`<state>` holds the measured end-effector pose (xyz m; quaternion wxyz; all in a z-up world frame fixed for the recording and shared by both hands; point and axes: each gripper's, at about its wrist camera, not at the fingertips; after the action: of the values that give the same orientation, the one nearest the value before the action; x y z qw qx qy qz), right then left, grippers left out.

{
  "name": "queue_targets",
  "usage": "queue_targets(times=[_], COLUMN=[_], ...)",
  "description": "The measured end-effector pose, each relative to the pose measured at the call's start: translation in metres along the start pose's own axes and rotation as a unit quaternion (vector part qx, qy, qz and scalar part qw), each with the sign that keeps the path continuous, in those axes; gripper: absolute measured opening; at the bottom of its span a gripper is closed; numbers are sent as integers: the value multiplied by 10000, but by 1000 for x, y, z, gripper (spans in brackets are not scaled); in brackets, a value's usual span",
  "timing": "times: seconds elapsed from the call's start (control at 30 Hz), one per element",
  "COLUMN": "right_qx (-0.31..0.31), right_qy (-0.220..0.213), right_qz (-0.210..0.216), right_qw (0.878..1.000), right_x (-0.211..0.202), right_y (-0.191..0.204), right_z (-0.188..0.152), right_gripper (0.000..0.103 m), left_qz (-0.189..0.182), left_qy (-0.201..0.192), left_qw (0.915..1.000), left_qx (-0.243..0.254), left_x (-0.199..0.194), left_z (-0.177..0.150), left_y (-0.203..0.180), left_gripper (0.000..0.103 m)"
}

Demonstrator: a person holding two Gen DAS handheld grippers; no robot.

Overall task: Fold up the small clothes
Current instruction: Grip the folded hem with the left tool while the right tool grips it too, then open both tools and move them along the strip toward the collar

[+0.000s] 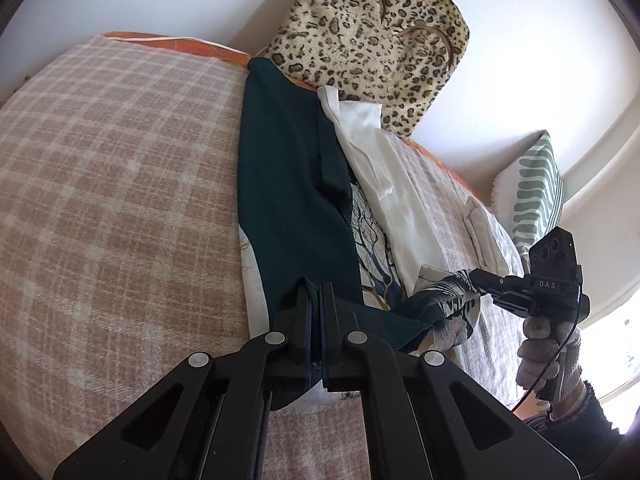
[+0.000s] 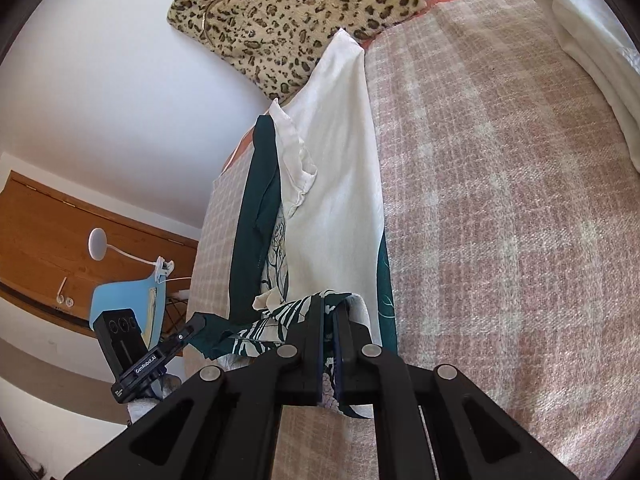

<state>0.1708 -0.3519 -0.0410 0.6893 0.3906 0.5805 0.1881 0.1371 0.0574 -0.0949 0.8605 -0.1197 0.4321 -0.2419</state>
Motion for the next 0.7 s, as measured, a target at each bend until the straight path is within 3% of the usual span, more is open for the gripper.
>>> queue_targets(times=[0.27, 0.37, 0.43, 0.47, 0.5, 0.53, 0.7], right_qx=[-123, -29, 21, 75, 120, 134, -479], right_qy=[41, 40, 4, -9, -30, -110, -523], right_qz=[-249, -230, -255, -245, -179, -168, -305], right_qw=[9996, 9997, 9997, 9997, 9998, 9997, 9970], right_x=[19, 21, 20, 20, 18, 13, -14], right_y=[4, 2, 1, 0, -1, -2, 9], right_z=[9, 13, 18, 20, 24, 26, 26], right_gripper=[2, 2, 8, 11, 25, 35, 36], left_qz=[-11, 164, 200, 228, 274, 296, 405], left_qy=[63, -8, -58, -94, -126, -221, -510], left_qw=[9996, 9997, 9995, 9993, 9989, 9985, 9979], left_qx=[-258, -162, -218, -282, -354, -395, 67], left_x=[11, 11, 9, 7, 4, -1, -21], left_z=[3, 9, 13, 15, 17, 19, 21], left_y=[12, 12, 14, 16, 18, 21, 23], left_gripper=[2, 3, 12, 26, 40, 44, 45])
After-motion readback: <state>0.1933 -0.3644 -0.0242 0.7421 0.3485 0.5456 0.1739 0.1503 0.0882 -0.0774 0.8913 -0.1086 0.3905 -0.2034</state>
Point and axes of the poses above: each gripper's, at about its wrist camera, not at the fingertips, and x roughly the way its jaws point, y to its left, z to its top, and after that the axes turned 11 degrees about x, right-handed
